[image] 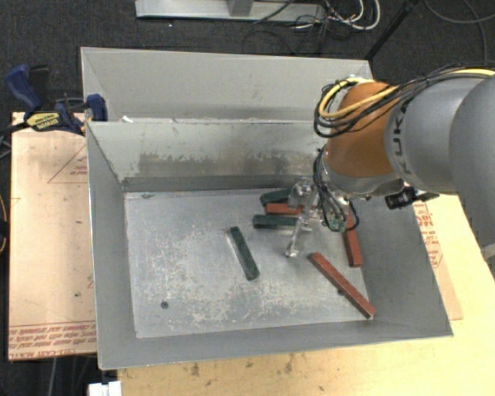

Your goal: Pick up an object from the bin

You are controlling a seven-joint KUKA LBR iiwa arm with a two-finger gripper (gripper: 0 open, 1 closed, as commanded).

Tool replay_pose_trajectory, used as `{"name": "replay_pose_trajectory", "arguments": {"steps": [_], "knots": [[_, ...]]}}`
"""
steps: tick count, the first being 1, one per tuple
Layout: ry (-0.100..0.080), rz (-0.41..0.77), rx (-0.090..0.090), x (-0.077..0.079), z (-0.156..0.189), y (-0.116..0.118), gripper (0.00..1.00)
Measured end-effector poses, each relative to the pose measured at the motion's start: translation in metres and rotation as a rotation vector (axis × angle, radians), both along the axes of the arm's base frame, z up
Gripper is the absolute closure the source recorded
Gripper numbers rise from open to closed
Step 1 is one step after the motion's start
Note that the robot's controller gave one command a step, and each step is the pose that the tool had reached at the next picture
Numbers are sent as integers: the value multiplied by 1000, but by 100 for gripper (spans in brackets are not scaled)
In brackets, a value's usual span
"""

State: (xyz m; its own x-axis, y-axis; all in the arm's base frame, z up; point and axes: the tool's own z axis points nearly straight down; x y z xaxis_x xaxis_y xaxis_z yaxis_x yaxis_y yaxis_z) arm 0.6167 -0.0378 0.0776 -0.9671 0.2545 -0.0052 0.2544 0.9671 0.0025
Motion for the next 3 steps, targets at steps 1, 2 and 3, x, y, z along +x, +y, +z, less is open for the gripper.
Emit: {"name": "replay_pose_trajectory", "arguments": {"steps": [1,2,3], "knots": [[-11,-7,-1,7,-26,-3,0],[-3,71,-2,21,-3,-48,0],[1,86,0,24,-6,-90,100]]}}
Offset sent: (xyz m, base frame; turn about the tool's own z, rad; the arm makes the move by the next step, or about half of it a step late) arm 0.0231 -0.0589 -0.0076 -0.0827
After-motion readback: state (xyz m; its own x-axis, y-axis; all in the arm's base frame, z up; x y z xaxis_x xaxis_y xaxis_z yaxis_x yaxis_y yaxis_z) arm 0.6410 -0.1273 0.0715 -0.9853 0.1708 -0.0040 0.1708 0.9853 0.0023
